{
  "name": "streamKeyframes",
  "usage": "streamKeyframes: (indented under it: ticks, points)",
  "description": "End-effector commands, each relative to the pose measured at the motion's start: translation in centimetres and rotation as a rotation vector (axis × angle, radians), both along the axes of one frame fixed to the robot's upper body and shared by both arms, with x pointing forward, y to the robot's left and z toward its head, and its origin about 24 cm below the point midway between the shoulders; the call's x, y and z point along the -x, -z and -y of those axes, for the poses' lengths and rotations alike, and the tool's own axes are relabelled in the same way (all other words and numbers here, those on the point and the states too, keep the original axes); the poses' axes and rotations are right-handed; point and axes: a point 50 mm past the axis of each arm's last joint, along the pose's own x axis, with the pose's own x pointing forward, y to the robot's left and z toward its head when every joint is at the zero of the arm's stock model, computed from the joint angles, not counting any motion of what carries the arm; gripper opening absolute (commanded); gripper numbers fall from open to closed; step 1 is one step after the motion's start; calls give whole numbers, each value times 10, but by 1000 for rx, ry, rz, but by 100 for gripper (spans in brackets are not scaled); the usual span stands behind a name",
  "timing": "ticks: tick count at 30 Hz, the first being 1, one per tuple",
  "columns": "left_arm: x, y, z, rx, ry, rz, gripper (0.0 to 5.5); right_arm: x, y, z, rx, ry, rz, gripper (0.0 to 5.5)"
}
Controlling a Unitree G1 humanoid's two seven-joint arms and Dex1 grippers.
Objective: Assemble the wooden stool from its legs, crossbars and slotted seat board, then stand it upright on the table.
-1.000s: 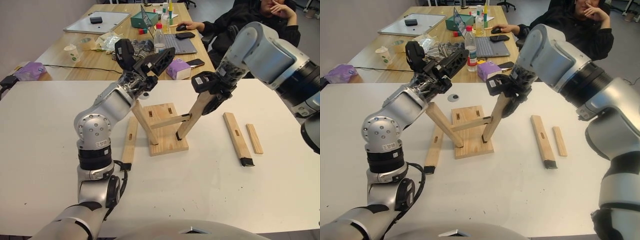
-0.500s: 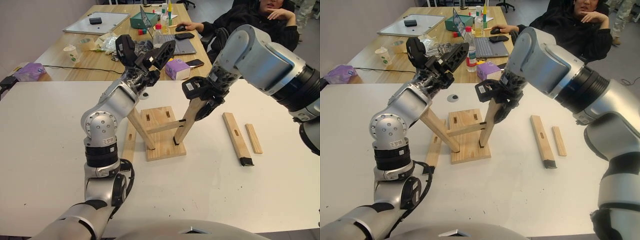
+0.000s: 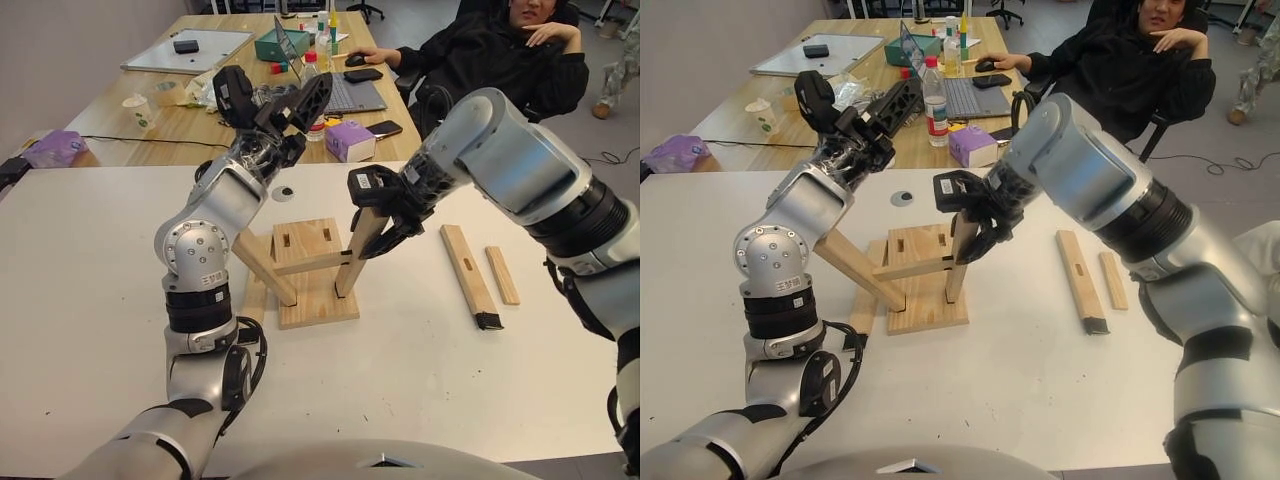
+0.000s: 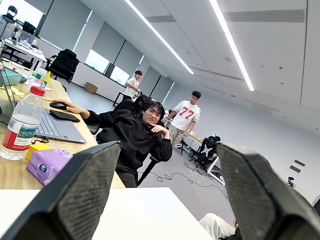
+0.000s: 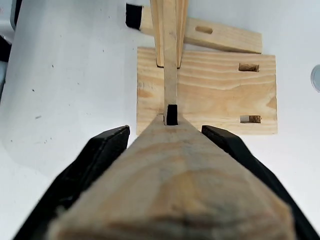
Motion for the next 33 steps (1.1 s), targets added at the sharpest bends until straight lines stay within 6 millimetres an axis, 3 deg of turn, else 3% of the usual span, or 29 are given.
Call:
streamKeyframes:
  ticks: [1, 4, 6, 9, 13, 15, 16, 18, 19, 21, 22, 24, 27, 28, 31, 33]
  points:
    - [-4, 26, 2, -13, 46, -118, 352, 26, 44, -38, -118, -99, -222, 328]
    - [-5, 15, -10, 23, 41, -76, 352, 14, 24, -33, -260, 26, -205, 353]
    - [-5, 6, -23, 67, 27, -45, 352, 6, -3, -28, -405, 108, -207, 353]
    - [-3, -19, -53, 205, 1, 35, 352, -3, -51, -6, -664, 214, -231, 353]
    - [-4, -47, -95, 356, -75, 86, 352, -10, -80, 31, -958, 353, -271, 353]
    - [-6, -44, -117, 339, -192, 18, 352, -16, -79, 51, -1086, 500, -206, 353]
    - [-6, -26, -131, 226, -339, -99, 352, -23, -68, 67, -1148, 700, -70, 341]
    - [24, 32, -153, -128, -634, -335, 332, -17, -8, 105, -1011, 1248, 379, 296]
    - [42, 55, -153, -295, -690, -395, 305, 2, 19, 111, -889, 1389, 569, 267]
    - [84, 89, -139, -627, -656, -419, 272, 44, 60, 105, -701, 1455, 804, 231]
    - [98, 97, -134, -710, -617, -408, 254, 59, 70, 101, -657, 1452, 852, 209]
    - [113, 94, -122, -772, -557, -294, 220, 74, 82, 93, -583, 1412, 900, 171]
    - [114, 84, -97, -698, -486, -174, 160, 79, 88, 75, -559, 1320, 904, 106]
    - [108, 77, -79, -656, -422, -115, 143, 76, 88, 60, -592, 1243, 869, 89]
    - [93, 54, -7, -500, -140, 37, 83, 82, 72, -11, -778, 783, 690, 22]
    - [89, 55, 19, -475, -51, 33, 44, 84, 71, -27, -799, 644, 603, 0]
